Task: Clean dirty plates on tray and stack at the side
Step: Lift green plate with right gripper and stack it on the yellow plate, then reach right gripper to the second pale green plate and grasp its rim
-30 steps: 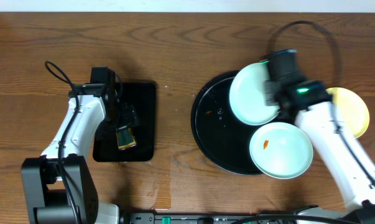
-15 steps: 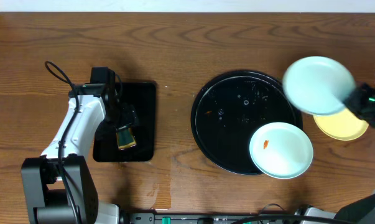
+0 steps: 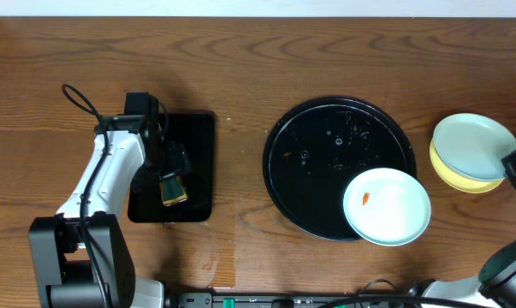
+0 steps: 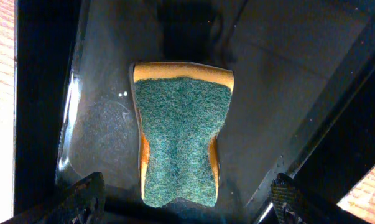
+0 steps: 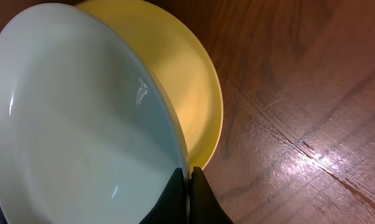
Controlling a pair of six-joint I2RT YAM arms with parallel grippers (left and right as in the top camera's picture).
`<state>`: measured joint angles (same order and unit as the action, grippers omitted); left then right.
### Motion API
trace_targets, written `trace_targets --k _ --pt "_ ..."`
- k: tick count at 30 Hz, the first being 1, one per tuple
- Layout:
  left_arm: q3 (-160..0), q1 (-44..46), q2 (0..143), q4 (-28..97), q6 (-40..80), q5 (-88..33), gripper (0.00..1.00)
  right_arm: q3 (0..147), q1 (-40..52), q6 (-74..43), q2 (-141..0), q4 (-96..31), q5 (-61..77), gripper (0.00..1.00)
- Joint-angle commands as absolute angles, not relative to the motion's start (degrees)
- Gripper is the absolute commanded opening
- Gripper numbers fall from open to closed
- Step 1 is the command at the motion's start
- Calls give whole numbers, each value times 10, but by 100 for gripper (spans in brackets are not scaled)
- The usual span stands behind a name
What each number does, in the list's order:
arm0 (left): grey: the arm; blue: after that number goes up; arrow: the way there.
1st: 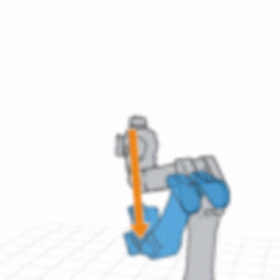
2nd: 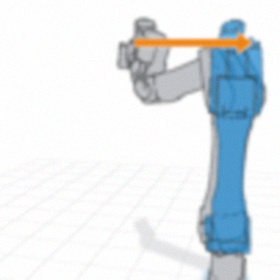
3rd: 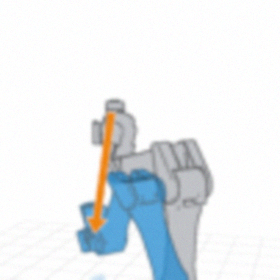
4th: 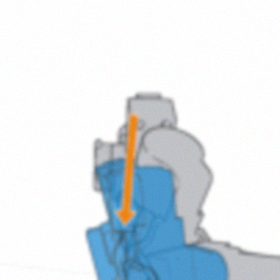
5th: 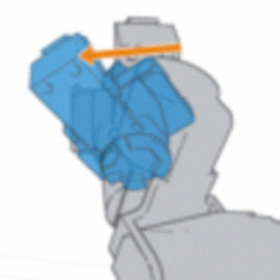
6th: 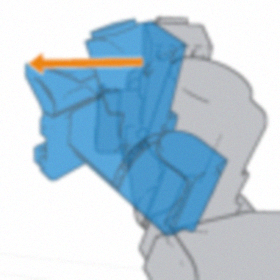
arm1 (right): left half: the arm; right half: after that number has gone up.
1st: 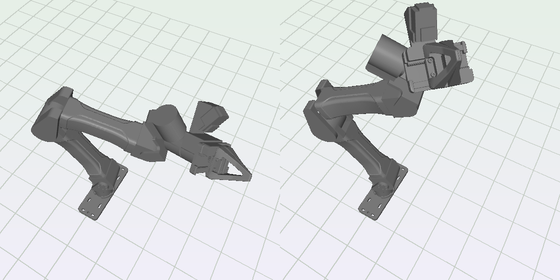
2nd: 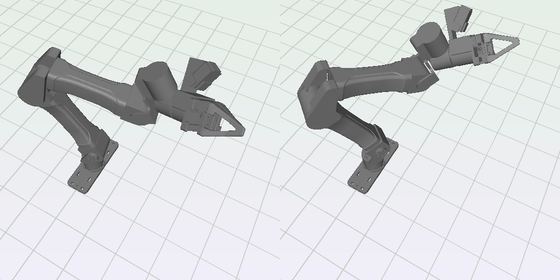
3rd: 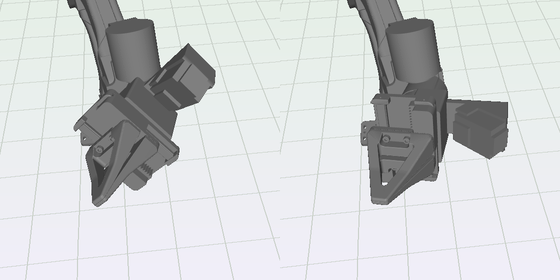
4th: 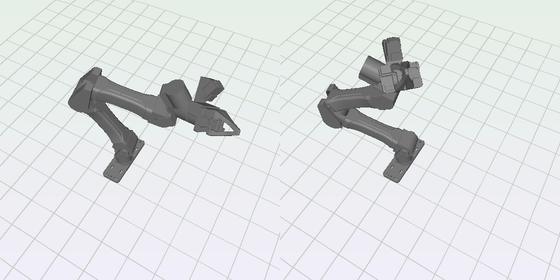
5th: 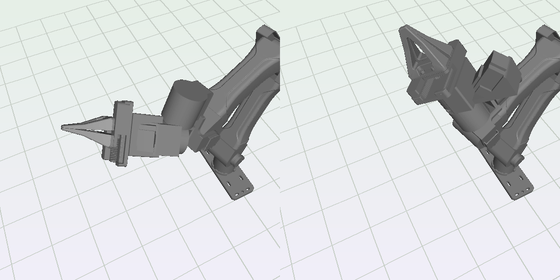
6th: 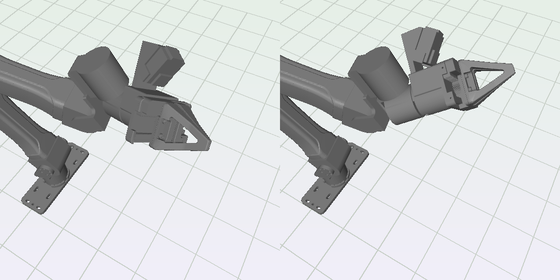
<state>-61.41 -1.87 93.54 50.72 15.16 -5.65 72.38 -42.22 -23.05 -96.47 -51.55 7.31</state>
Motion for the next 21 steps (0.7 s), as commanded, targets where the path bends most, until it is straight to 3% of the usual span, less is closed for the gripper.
trace_targets --k 1,3,9,15,21 --pt "-614 -19 935 509 151 -54 86 733 -427 -253 -993 -503 64 1" --pt "-614 -19 935 509 151 -54 86 733 -427 -253 -1001 -483 65 5" --pt "-614 -19 935 509 151 -54 86 733 -424 -192 -988 -452 179 34" --pt "-614 -19 935 509 151 -54 86 733 -390 -124 -946 -494 252 38" --pt "-614 -19 935 509 151 -54 86 733 -296 -33 -891 -596 253 40"
